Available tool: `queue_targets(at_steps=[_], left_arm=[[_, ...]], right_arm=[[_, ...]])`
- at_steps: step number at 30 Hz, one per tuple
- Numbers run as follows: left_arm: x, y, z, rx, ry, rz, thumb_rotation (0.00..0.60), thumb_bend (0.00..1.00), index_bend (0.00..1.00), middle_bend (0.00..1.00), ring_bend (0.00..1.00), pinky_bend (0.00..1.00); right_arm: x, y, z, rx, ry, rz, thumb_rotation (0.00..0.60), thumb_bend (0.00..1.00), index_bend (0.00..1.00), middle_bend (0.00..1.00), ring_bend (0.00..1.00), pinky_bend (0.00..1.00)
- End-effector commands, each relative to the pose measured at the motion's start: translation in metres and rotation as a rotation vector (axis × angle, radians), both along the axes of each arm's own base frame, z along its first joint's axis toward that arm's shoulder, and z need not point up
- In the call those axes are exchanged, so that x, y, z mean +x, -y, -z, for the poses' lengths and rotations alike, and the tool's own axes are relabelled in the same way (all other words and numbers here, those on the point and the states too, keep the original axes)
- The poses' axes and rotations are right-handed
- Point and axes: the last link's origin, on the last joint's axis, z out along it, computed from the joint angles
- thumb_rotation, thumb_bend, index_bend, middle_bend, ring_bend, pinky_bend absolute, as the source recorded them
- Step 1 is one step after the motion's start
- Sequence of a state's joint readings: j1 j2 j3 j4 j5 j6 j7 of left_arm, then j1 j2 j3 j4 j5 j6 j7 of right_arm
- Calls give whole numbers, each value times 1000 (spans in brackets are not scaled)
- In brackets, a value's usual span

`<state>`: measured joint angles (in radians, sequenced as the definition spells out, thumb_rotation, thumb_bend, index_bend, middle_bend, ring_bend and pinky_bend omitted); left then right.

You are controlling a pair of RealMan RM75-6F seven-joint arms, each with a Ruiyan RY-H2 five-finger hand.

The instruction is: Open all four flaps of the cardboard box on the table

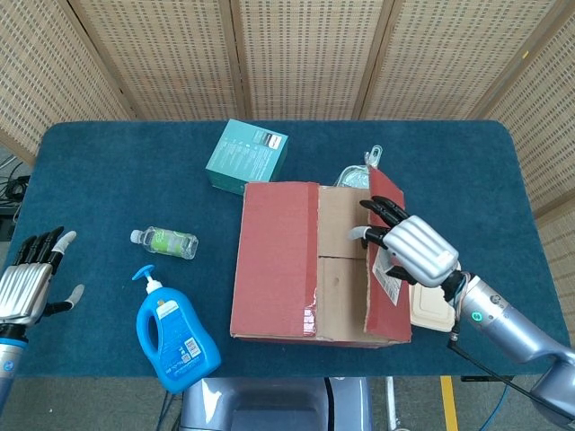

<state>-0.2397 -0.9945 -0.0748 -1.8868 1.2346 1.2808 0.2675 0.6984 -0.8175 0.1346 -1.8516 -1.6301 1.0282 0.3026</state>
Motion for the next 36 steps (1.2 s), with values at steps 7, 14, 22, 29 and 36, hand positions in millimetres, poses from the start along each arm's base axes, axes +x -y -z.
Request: queue_targets(at_steps=[7,14,22,29,36], left_arm=[[4,-1,2,-13,14,6,515,366,51,0,0,0],[7,-1,2,-8,8,14,511,366,51,0,0,0],[10,-1,2,-5,-2,22,513,366,50,0,0,0],[20,-5,6,-48,-29,78,513,367,51,0,0,0],[38,-12,9,-84,30,177,513,366,0,0,0,0]], right_arm=[[-6,-1,-23,-50,-2,13,600,1000,284,486,17,9],[-11,-1,-40,-91,-2,21,600,1000,284,486,17,9],[-20,-2,-61,-150,-19,34,600,1000,284,486,17,9],[-39,-3,-72,-208,-72,71,600,1000,283,482,17,9],[-57,-4,-74,-272,-114,117,600,1000,259,407,12,9]])
